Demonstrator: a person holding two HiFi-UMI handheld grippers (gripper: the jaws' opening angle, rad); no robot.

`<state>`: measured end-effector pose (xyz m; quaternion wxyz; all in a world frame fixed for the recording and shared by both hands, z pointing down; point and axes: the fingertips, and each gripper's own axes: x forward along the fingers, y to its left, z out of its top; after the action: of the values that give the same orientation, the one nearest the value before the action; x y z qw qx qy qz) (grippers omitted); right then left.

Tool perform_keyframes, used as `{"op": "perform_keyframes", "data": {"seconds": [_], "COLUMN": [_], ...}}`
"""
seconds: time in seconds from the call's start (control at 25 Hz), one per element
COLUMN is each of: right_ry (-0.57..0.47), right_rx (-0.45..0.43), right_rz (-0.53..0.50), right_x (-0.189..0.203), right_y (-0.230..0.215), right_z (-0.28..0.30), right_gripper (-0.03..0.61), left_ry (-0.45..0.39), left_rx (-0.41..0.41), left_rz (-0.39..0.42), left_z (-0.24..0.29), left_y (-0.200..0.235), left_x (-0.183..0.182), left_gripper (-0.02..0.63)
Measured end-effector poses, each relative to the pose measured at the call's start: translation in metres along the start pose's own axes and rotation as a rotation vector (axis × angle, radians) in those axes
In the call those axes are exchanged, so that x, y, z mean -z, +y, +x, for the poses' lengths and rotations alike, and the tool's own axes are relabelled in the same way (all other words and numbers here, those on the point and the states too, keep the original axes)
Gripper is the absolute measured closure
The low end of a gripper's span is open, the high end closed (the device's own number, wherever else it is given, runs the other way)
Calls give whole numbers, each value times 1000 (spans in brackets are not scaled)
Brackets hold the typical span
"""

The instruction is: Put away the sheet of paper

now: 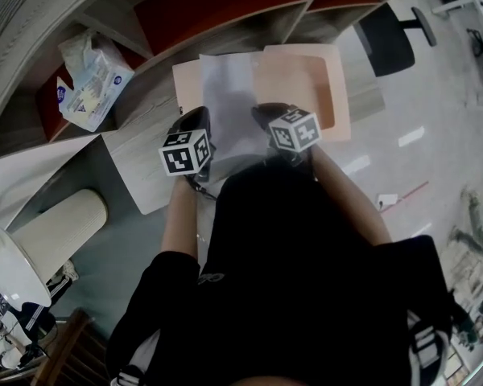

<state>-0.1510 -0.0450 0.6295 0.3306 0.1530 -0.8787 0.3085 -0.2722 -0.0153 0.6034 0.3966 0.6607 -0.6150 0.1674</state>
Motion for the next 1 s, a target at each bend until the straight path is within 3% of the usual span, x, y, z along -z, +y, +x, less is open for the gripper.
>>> {"op": "perform_keyframes", "data": {"seconds": [0.4,1.0], "right_ry": [32,141], "right_rx": [-31,-21], "right_rz": [183,192], "right_x": [4,28], "right_y": [-42,-72], "right_z": [22,37], "right_gripper": [560,560], "left_ry": [58,160], "left_rx": [-32,-19], "left_rz": [13,13], "left_z": [33,79], "left_y": [7,3], "left_x": [4,21], "left_gripper": [568,568]}}
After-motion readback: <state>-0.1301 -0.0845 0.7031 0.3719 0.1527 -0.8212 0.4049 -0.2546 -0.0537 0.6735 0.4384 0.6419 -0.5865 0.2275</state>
